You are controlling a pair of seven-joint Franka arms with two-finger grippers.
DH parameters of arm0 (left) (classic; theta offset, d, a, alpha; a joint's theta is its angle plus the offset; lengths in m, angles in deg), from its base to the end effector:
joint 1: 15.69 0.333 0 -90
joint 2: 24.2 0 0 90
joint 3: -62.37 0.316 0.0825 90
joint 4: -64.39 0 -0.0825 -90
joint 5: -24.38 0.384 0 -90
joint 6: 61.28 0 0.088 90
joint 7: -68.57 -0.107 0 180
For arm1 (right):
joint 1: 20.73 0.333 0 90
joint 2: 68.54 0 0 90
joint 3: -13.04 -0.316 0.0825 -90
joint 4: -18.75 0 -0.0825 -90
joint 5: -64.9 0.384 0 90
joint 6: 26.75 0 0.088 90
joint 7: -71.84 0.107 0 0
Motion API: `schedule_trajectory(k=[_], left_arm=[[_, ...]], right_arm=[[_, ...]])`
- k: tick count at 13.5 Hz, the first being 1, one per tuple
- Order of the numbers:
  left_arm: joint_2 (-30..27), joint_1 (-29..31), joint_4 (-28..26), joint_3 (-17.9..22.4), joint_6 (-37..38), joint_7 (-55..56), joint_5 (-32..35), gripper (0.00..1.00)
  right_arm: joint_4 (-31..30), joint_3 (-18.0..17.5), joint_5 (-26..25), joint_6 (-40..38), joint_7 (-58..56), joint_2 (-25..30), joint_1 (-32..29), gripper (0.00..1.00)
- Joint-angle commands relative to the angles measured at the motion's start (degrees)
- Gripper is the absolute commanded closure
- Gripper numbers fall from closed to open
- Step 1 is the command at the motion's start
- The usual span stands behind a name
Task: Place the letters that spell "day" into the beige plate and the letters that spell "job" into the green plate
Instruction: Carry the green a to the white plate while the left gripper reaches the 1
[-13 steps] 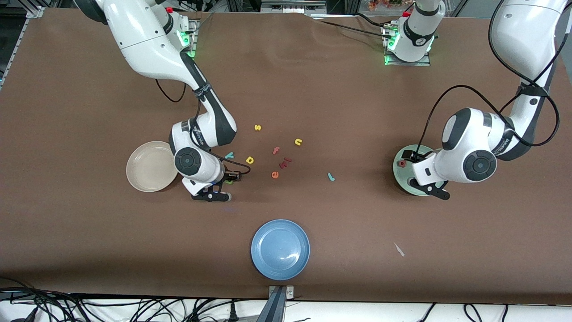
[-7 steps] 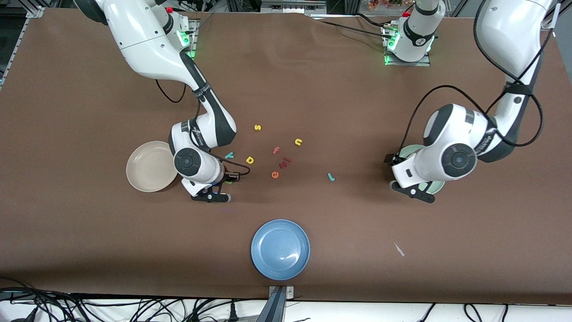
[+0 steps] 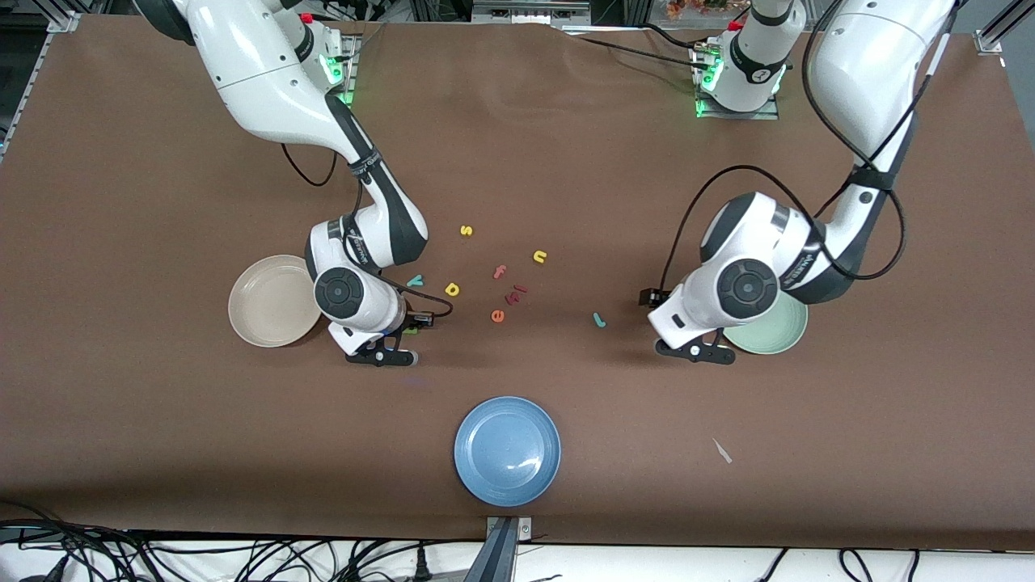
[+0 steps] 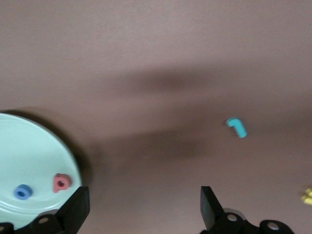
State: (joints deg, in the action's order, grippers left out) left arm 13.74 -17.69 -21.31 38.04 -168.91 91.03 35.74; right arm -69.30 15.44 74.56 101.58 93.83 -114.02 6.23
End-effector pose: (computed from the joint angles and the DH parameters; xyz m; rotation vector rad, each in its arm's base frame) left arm 0.6365 -0.2481 0.2895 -3.1020 0.1506 0.3632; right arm 0.6299 0.2977 0.1771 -3.0809 0.0841 0.1853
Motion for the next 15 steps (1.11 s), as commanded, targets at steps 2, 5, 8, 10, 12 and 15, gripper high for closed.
schedule_trajectory(k=[2, 5, 8, 10, 12, 15], left_arm=[[2.9, -1.8, 5.1, 0.1, 1.2, 4.4, 0.4, 0.0], [2.2, -0.7, 5.1, 0.3, 1.3, 4.1, 1.4, 0.0], [2.2, 0.2, 5.1, 0.9, 1.5, 3.9, 1.5, 0.0], [2.3, 0.1, 5.1, 0.9, 1.4, 4.5, 0.7, 0.0], [2.7, 0.0, 5.6, 0.9, 0.9, 6.9, 0.4, 0.0], [6.1, -2.9, 11.2, 0.9, 0.8, 14.9, 0.5, 0.0]], right_arm=[[2.1, -0.3, -0.2, -0.4, 0.8, -1.9, -0.1, 0.71], [2.1, -0.3, -0.2, -0.4, 0.8, -1.9, -0.1, 0.74], [2.1, -0.3, -0.2, -0.5, 0.7, -1.8, -0.1, 0.75], [2.4, -0.2, -0.2, -1.1, 0.6, -1.5, -0.1, 0.76], [3.5, 0.1, -0.3, -3.5, 0.5, -1.2, -0.1, 0.76], [3.4, 3.0, -1.0, -9.8, -3.7, 2.5, 0.1, 0.77]])
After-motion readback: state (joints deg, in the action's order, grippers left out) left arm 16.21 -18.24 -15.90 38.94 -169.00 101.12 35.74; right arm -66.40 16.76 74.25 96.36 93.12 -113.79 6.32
